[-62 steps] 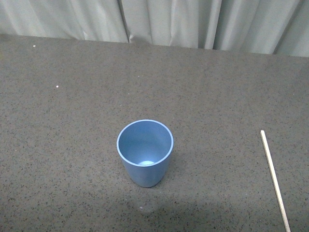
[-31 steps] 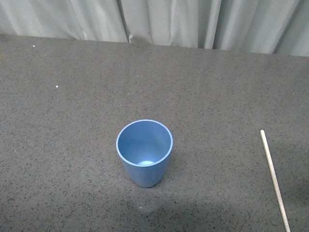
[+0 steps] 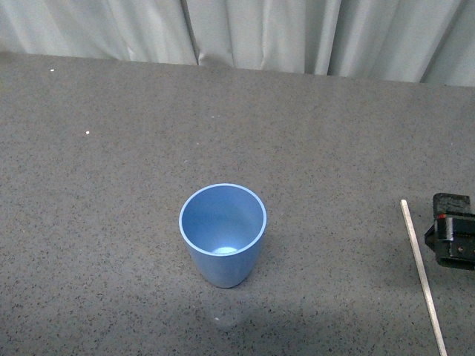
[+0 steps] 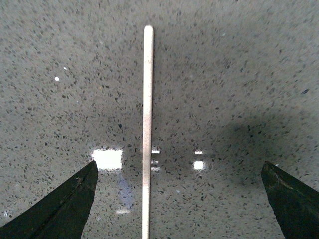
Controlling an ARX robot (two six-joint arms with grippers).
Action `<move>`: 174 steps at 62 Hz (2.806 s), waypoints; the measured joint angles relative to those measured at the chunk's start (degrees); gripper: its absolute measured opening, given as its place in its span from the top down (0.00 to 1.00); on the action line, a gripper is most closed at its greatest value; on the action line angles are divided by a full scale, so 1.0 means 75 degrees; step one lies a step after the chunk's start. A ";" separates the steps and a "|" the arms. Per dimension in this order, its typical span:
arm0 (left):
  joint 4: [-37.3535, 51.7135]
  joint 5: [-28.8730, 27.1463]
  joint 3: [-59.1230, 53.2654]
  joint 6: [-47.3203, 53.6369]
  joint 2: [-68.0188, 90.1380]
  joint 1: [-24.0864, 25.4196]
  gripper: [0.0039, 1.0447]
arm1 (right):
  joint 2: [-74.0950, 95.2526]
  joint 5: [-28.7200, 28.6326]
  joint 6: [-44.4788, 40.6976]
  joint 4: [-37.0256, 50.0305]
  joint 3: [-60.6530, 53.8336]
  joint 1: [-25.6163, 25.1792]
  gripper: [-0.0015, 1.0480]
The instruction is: Transfer chopsticks to blue cup
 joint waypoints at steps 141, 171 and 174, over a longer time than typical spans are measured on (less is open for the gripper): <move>0.0000 0.0000 0.0000 0.0000 0.0000 0.0000 0.06 | 0.1265 -0.1751 0.0638 0.8405 0.0131 0.3695 0.99; 0.0000 0.0000 0.0000 0.0000 0.0000 0.0000 0.06 | 0.0501 -0.1588 0.0425 0.7886 -0.0111 0.3445 0.17; 0.0000 0.0000 0.0000 0.0000 0.0000 0.0000 0.06 | 0.0323 -0.1247 0.0428 0.7644 -0.0157 0.3360 0.10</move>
